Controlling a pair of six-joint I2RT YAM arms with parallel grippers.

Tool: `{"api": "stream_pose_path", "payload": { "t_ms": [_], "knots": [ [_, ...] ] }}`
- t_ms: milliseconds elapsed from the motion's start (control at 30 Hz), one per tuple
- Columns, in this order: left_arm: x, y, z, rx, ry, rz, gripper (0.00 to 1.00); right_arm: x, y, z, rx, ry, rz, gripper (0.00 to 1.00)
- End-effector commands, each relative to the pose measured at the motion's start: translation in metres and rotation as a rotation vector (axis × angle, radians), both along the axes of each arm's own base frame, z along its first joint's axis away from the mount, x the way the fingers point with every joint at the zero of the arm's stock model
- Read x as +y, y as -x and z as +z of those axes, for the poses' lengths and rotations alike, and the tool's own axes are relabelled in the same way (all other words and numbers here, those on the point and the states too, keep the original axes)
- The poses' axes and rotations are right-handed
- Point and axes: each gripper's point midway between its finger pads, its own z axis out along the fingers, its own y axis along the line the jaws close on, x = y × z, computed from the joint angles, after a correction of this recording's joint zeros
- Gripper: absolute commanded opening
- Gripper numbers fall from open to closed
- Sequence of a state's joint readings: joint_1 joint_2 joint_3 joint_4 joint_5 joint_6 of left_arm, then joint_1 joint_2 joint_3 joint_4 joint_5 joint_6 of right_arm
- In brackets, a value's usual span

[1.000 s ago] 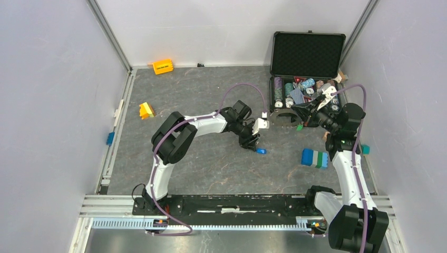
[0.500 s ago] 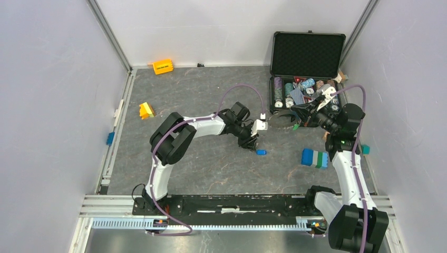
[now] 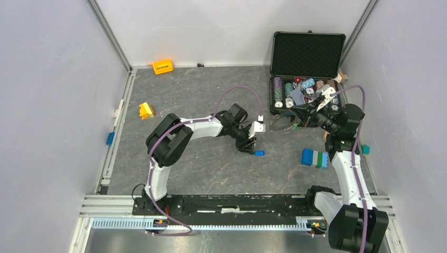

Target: Put the keys on the keyring

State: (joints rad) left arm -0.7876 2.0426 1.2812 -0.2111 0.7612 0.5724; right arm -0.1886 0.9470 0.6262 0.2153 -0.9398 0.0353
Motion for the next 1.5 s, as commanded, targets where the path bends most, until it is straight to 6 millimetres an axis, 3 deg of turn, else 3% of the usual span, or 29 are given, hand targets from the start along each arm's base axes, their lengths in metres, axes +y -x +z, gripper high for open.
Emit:
{"api": "stream_pose_path", "payload": {
  "t_ms": [0, 600, 967, 1467],
  "knots": [
    [-0.006, -0.002, 0.021, -0.044, 0.049, -0.01, 0.49, 0.001, 0.001, 0.011, -0.06, 0.019, 0.005, 0.0],
    [-0.006, 0.005, 0.016, -0.088, 0.049, -0.057, 0.4, 0.001, 0.0, 0.009, -0.048, 0.012, 0.01, 0.0],
    [-0.005, 0.002, 0.044, -0.148, 0.081, -0.054, 0.49, 0.002, -0.001, 0.005, -0.039, 0.005, 0.013, 0.0],
    [-0.007, 0.014, 0.012, -0.089, 0.03, -0.079, 0.49, 0.002, 0.001, 0.006, -0.041, 0.011, 0.014, 0.0]
  ]
}}
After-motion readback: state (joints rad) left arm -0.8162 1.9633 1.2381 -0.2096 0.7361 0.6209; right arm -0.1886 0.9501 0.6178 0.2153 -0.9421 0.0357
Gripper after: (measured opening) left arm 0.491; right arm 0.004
